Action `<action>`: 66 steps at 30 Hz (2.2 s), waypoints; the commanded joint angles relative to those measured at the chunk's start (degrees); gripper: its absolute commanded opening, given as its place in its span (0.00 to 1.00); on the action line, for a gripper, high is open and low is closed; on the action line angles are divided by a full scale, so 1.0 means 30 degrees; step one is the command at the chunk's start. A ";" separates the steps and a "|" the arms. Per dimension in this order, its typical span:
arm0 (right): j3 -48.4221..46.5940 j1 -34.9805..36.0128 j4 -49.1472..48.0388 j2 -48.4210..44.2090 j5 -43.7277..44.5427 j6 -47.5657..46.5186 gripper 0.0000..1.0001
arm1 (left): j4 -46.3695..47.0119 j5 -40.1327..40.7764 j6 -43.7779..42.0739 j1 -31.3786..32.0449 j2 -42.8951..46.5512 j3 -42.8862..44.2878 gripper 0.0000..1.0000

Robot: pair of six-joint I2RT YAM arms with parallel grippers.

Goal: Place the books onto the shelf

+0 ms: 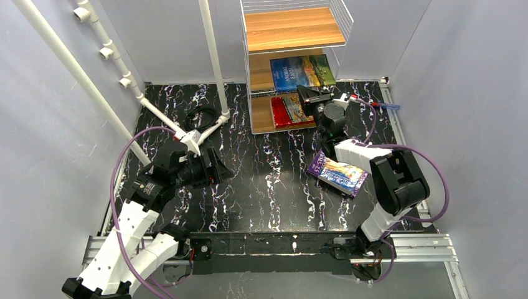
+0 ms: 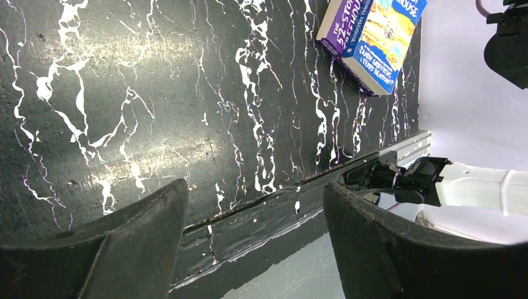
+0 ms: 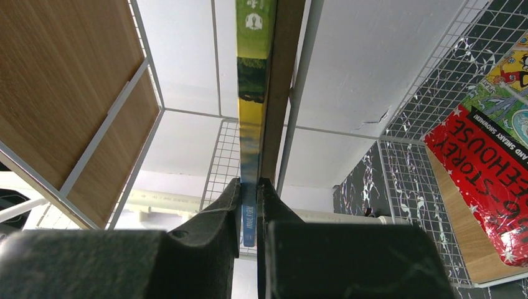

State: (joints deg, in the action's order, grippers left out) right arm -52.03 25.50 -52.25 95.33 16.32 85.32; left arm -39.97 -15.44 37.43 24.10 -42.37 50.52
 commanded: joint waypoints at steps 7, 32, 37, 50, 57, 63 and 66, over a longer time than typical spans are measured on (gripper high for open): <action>-0.1985 -0.0205 0.0950 -0.0516 -0.0999 -0.2283 0.02 | -0.0381 0.0101 -0.0507 -0.0113 0.0011 0.0474 0.77; -0.2313 -0.0317 0.0143 0.0794 0.0207 -0.0520 0.01 | -0.0970 0.0457 -0.0847 -0.0102 0.0452 0.0561 0.77; -0.1738 -0.0324 0.0095 0.0520 0.0444 -0.0382 0.15 | -0.0862 0.0404 -0.0817 -0.0111 0.0365 0.0530 0.77; -0.1009 -0.0324 0.1489 -0.0824 0.0624 -0.0041 0.85 | -0.0680 0.0265 -0.0649 -0.0098 0.0363 0.0408 0.77; -0.0432 -0.0323 0.3315 -0.2012 0.0768 0.0125 0.99 | -0.0459 0.0118 -0.0586 -0.0099 0.0234 0.0386 0.77; 0.0201 -0.0301 0.3663 -0.2702 -0.0370 0.0339 0.99 | -0.0250 -0.0019 -0.0469 -0.0119 0.0244 0.0328 0.77; 0.1036 -0.0326 0.4133 -0.3892 -0.0756 -0.0434 0.99 | -0.0191 -0.0064 -0.0423 -0.0101 0.0313 0.0258 0.77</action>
State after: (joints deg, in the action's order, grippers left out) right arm -51.29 24.77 -40.73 89.84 15.77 85.95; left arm -40.82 -14.59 36.12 24.10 -41.69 50.52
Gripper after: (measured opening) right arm 0.984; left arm 0.771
